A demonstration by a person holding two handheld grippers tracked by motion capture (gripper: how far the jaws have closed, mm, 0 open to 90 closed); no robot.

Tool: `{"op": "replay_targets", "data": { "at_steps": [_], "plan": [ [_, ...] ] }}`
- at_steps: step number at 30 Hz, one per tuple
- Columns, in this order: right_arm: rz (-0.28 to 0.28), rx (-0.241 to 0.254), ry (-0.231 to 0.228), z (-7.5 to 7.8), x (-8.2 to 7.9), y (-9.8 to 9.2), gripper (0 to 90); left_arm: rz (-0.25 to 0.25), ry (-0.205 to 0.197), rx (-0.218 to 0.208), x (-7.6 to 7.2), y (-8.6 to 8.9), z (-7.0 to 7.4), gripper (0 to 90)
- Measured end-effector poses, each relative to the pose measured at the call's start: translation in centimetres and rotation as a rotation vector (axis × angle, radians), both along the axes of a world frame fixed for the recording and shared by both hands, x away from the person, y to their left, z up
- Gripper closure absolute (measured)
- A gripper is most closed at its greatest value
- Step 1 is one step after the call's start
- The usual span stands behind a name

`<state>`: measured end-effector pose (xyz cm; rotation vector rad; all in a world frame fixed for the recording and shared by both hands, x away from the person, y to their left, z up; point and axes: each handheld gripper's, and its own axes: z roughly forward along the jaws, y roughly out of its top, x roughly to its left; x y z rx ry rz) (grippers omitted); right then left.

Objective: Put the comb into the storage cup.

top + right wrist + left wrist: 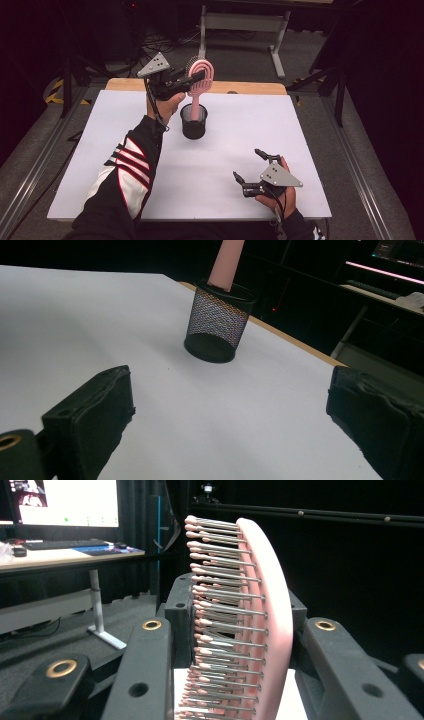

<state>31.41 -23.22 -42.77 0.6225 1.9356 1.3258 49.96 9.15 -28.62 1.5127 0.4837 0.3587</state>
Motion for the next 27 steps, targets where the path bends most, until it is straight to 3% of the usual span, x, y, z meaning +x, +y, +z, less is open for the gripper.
{"op": "replay_targets", "data": {
  "at_steps": [11, 17, 27],
  "plan": [
    [0.007, -0.003, 0.002, 0.0, 0.0, 0.0, 5.3, 0.010, 0.031, -0.006, 0.7, -0.3, -1.1, 63.8],
    [0.011, -0.004, 0.005, 0.0, 0.0, 0.1, 5.3, 0.005, 0.065, -0.037, 0.9, -0.4, -2.2, 63.8],
    [0.014, -0.014, 0.008, 0.0, -0.1, 0.3, 5.5, 0.011, 0.104, -0.047, 1.3, -0.5, -4.3, 63.7]
  ]
}}
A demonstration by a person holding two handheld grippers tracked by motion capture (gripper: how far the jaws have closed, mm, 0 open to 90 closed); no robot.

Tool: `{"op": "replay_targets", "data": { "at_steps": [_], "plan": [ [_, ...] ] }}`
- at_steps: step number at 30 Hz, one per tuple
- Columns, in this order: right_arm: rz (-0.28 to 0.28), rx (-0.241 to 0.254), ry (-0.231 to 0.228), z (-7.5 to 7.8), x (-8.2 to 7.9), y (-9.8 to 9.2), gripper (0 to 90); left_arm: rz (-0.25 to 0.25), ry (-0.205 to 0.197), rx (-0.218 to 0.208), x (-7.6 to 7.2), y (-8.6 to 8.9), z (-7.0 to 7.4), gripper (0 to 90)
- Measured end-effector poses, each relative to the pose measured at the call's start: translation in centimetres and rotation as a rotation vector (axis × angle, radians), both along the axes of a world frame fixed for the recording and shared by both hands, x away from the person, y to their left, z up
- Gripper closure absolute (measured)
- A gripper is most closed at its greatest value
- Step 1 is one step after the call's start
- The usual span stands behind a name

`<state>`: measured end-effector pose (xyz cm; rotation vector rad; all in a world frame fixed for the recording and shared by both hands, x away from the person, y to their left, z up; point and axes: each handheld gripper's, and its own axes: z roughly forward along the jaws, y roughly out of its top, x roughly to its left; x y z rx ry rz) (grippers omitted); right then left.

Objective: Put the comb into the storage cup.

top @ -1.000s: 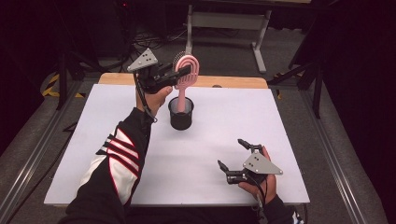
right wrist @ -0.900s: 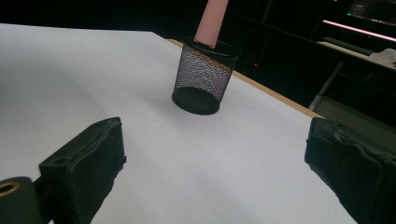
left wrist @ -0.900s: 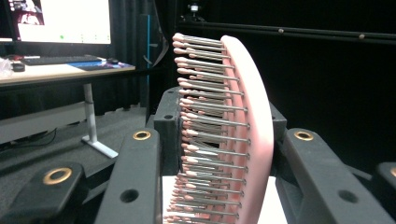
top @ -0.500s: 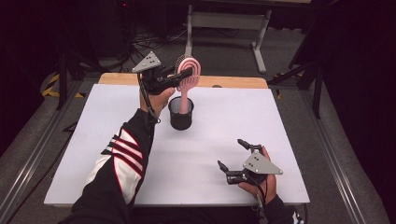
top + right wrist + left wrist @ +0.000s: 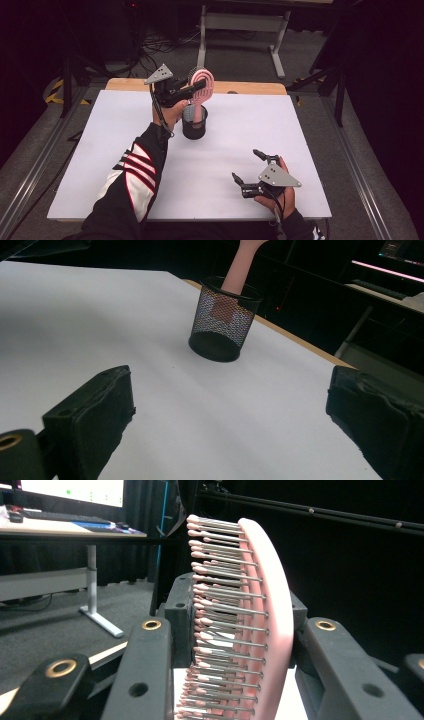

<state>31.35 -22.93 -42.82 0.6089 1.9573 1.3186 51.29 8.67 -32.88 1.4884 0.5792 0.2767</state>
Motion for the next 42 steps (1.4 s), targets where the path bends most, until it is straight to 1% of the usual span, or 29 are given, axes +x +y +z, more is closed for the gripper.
{"op": "replay_targets", "data": {
  "at_steps": [6, 9, 10, 16, 20, 24, 26, 28, 30, 32, 38, 40, 42],
  "plan": [
    [0.004, -0.001, 0.005, -0.1, 0.1, 0.0, 5.5, 0.008, 0.025, -0.007, 0.2, 0.2, -1.2, 63.6],
    [0.005, -0.007, 0.002, -0.1, 0.1, 0.1, 5.5, 0.014, 0.034, -0.020, 0.3, 0.3, -1.7, 63.6],
    [0.007, -0.006, 0.003, -0.1, 0.1, 0.1, 5.5, 0.014, 0.041, -0.021, 0.3, 0.4, -1.9, 63.6],
    [0.008, -0.011, 0.009, -0.2, 0.2, 0.2, 5.5, 0.024, 0.056, -0.039, 0.4, 0.8, -2.6, 63.5],
    [0.009, -0.021, 0.008, -0.2, 0.1, 0.3, 5.6, 0.029, 0.072, -0.036, 0.5, 1.0, -3.2, 63.5],
    [0.008, -0.020, 0.010, -0.2, 0.2, 0.3, 5.6, 0.032, 0.086, -0.045, 0.6, 1.3, -3.8, 63.4],
    [0.008, -0.024, 0.012, -0.3, 0.2, 0.4, 5.6, 0.041, 0.090, -0.039, 0.5, 1.5, -4.1, 63.4],
    [0.012, -0.030, 0.012, -0.3, 0.2, 0.5, 5.6, 0.039, 0.095, -0.054, 0.5, 1.8, -4.4, 63.3],
    [0.012, -0.033, 0.013, -0.4, 0.2, 0.5, 5.5, 0.042, 0.104, -0.081, 0.5, 2.2, -4.6, 63.2],
    [0.013, -0.036, 0.015, -0.4, 0.3, 0.6, 5.6, 0.044, 0.108, -0.088, 0.7, 2.4, -4.8, 63.2],
    [0.012, -0.037, 0.012, -0.3, 0.3, 0.5, 5.7, 0.065, 0.103, -0.056, 0.7, 2.6, -4.6, 63.2],
    [0.008, -0.031, 0.013, -0.4, 0.4, 0.5, 5.8, 0.077, 0.097, -0.035, 0.7, 2.6, -4.5, 63.2],
    [0.008, -0.040, 0.011, -0.4, 0.3, 0.5, 5.7, 0.089, 0.094, -0.014, 0.7, 2.6, -4.3, 63.0]
  ]
}}
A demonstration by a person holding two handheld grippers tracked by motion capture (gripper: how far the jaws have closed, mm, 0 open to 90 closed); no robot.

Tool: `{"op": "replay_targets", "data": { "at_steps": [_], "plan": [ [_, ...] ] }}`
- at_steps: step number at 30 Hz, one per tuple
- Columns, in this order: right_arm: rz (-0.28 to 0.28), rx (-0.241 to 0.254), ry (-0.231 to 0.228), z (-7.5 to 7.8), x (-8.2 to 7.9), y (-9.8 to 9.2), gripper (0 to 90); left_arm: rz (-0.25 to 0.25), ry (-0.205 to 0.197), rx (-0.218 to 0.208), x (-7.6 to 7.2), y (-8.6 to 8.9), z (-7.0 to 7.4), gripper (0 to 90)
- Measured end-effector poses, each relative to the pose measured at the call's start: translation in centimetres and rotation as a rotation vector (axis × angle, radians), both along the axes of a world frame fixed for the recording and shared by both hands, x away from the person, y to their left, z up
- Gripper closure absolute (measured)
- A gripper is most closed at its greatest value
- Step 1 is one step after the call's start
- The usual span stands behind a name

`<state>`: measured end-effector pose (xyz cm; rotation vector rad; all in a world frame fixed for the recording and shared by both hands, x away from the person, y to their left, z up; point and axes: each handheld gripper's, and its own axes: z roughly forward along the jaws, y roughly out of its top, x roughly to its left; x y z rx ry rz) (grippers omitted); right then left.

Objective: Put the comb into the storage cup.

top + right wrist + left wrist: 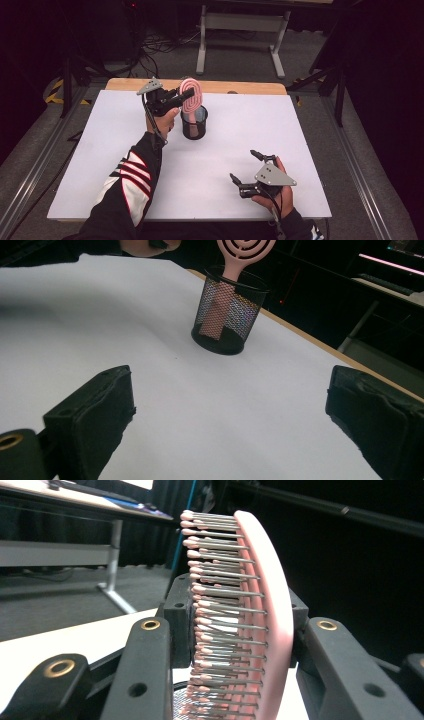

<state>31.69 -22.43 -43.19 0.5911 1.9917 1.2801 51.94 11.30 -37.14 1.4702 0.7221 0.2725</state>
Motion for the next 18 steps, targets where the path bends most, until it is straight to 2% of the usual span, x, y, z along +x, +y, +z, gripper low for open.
{"op": "replay_targets", "data": {
  "at_steps": [5, 11, 18],
  "plan": [
    [-0.006, 0.001, -0.003, 0.1, -0.1, 0.0, 5.7, 0.021, -0.004, 0.062, -0.1, 0.5, 0.5, 62.2],
    [-0.008, -0.005, -0.003, 0.1, 0.0, 0.1, 5.7, 0.038, 0.005, 0.100, 0.1, 1.1, 0.7, 61.4],
    [-0.004, -0.012, -0.005, 0.1, -0.1, 0.2, 5.7, 0.054, 0.020, 0.088, 0.2, 1.6, 0.5, 61.0]
  ]
}}
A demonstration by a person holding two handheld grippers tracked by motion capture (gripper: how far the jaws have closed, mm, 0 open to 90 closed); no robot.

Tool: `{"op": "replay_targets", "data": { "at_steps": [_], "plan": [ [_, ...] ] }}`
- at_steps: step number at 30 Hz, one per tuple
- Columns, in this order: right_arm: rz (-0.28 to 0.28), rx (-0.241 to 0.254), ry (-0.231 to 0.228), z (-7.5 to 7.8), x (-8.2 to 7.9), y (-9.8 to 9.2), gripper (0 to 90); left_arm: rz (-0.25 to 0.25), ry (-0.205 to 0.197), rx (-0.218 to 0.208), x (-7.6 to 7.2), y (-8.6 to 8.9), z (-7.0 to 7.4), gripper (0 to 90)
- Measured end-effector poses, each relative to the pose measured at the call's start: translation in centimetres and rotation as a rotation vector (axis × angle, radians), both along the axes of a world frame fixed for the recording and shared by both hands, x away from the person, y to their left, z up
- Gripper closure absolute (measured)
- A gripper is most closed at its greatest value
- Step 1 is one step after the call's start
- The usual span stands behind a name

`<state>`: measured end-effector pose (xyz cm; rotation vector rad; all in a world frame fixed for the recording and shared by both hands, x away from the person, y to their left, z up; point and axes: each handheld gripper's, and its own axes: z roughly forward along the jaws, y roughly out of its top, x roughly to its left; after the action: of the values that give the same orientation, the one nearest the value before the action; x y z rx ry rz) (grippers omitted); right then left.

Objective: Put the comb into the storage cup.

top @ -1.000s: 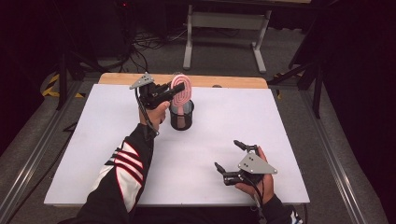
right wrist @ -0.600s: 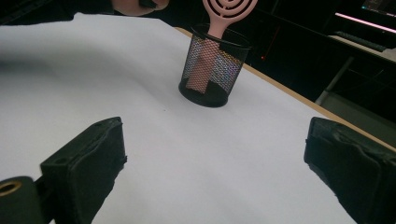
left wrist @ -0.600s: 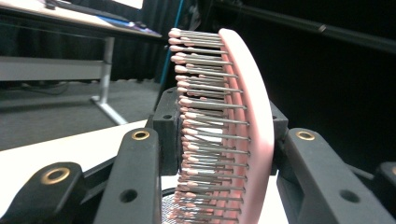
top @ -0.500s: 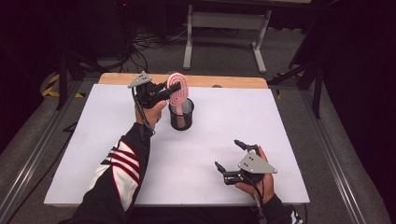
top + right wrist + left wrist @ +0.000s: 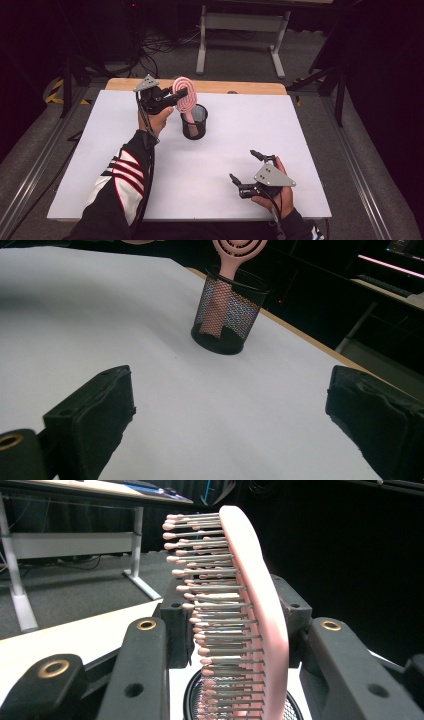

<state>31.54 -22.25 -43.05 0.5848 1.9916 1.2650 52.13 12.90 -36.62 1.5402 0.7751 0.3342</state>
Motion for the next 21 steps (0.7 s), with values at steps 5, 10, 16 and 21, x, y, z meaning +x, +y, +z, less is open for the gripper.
{"op": "replay_targets", "data": {
  "at_steps": [5, 10, 16, 21],
  "plan": [
    [-0.005, 0.002, -0.002, 0.1, 0.0, -0.1, 5.7, 0.008, 0.003, 0.008, 0.1, 0.3, -0.1, 60.5],
    [-0.006, 0.000, 0.000, 0.0, 0.1, -0.1, 5.7, 0.023, 0.009, 0.018, 0.2, 0.6, -0.2, 59.6],
    [-0.005, -0.003, 0.001, 0.0, 0.1, -0.1, 5.7, 0.037, 0.017, 0.024, 0.2, 1.1, -0.4, 58.8],
    [-0.005, -0.008, 0.002, 0.0, 0.1, 0.0, 5.7, 0.045, 0.026, 0.021, 0.3, 1.5, -0.5, 58.3]
  ]
}}
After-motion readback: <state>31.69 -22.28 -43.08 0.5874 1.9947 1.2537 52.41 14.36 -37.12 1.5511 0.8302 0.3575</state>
